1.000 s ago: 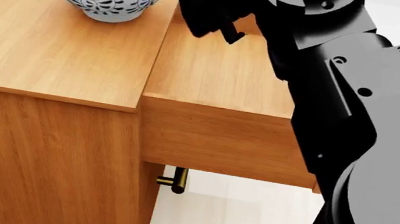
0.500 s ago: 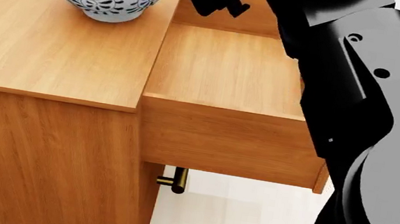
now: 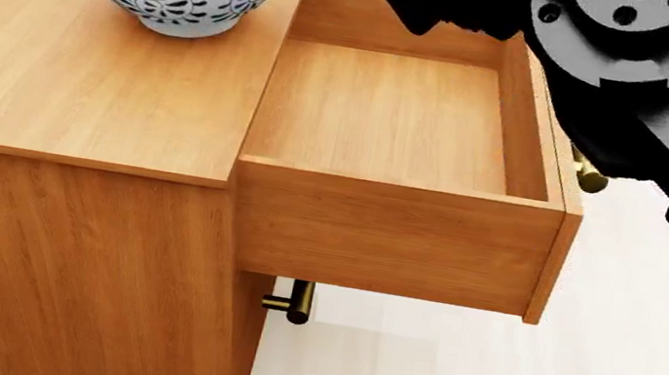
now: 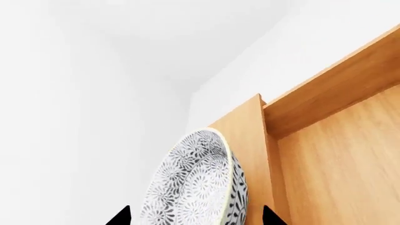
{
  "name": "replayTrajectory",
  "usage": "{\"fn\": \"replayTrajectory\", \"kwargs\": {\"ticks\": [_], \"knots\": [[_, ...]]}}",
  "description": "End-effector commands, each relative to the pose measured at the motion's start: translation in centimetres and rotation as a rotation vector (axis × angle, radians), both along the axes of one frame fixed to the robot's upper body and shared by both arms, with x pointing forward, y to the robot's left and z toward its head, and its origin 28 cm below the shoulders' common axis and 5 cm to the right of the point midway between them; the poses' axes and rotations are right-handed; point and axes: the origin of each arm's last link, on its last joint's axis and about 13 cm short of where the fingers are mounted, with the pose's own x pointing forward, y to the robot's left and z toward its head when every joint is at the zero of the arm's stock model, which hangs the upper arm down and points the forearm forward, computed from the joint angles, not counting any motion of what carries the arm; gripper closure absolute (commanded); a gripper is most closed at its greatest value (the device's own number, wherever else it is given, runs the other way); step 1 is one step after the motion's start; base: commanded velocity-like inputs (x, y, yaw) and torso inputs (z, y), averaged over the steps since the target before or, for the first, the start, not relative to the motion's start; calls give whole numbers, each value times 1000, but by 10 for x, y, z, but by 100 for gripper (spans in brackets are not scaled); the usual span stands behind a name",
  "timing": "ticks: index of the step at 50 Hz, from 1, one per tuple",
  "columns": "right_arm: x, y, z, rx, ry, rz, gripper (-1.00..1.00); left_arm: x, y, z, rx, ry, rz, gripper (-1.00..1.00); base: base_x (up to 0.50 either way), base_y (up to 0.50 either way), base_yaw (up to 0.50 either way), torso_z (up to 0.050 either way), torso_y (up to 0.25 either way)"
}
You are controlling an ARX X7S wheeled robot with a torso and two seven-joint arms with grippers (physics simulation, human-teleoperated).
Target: Put the bowl on top of the cabinet.
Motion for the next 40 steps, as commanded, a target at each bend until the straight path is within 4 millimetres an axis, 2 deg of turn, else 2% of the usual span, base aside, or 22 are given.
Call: {"fn": "replayTrajectory", "kwargs": {"ticks": [1, 14, 20, 23, 25, 40], "knots": [[-47, -9, -25, -4, -126, 61, -100, 4, 0, -1, 11, -17, 14, -100, 0, 0, 0, 0, 0], [-95, -11, -90, -108, -197, 139, -100, 4, -1, -2, 11, -13, 10, -100, 0, 0, 0, 0, 0], [-113, -12, -112, -106, -214, 161, -100, 2, -3, -2, 19, -13, 2, -100, 0, 0, 0, 0, 0], [-124, -14, -129, -101, -221, 173, -100, 2, -4, -3, 22, -14, -1, -100, 0, 0, 0, 0, 0], [-129, -14, -138, -106, -289, 189, -100, 1, -5, -2, 24, -15, -5, -100, 0, 0, 0, 0, 0], [-153, -12, -191, -82, -284, 198, -100, -1, -7, -2, 38, -20, -19, -100, 0, 0, 0, 0, 0]]}}
